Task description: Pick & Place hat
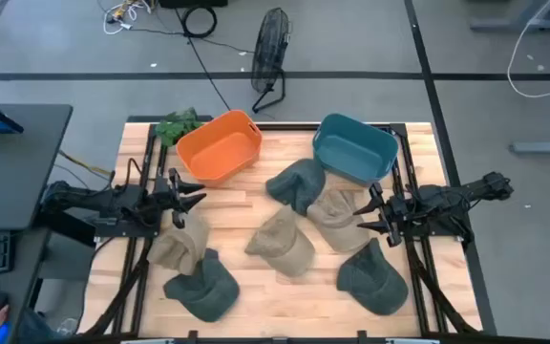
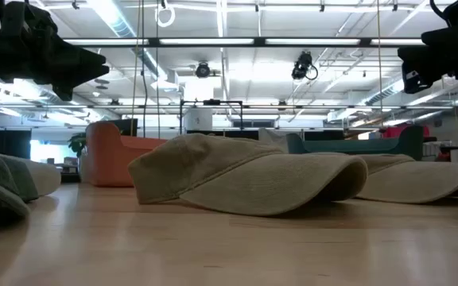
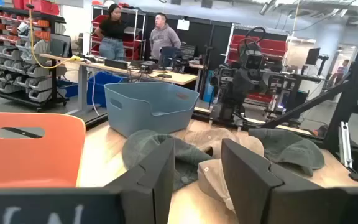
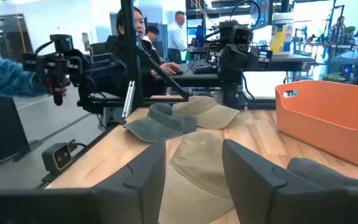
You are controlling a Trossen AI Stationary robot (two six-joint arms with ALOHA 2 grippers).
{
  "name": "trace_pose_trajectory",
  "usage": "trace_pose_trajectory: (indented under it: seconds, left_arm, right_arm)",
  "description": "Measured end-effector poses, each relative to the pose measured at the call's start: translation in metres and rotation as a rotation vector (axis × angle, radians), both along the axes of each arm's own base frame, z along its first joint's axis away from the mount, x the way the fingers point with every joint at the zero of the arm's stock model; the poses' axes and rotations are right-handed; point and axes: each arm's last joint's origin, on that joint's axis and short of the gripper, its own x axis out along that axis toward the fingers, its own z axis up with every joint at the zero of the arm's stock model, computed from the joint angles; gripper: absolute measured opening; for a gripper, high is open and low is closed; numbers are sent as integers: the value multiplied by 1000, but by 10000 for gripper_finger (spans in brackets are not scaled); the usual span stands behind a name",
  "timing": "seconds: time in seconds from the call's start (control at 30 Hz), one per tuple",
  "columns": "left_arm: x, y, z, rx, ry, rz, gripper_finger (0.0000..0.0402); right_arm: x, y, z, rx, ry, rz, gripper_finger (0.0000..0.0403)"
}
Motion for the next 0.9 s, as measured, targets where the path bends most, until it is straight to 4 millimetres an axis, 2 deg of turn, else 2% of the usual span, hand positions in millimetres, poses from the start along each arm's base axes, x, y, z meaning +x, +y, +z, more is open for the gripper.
trace_pose_trajectory:
  seconds: [0.43,0.53,0.7,0.9]
  left_arm:
    - [0,0,0,-30,-10,-1,135]
    - [0,0,1,-107,-37,-6,135]
    - [-1,0,10,-286,-177,-30,135]
    - [-6,1,29,-303,-338,-49,135]
  right_arm:
    - [0,0,0,11,-1,0,162]
    - [0,-1,4,25,-31,-22,162]
    - [-1,-4,18,112,-169,-125,162]
    - [-8,-9,39,202,-382,-201,162]
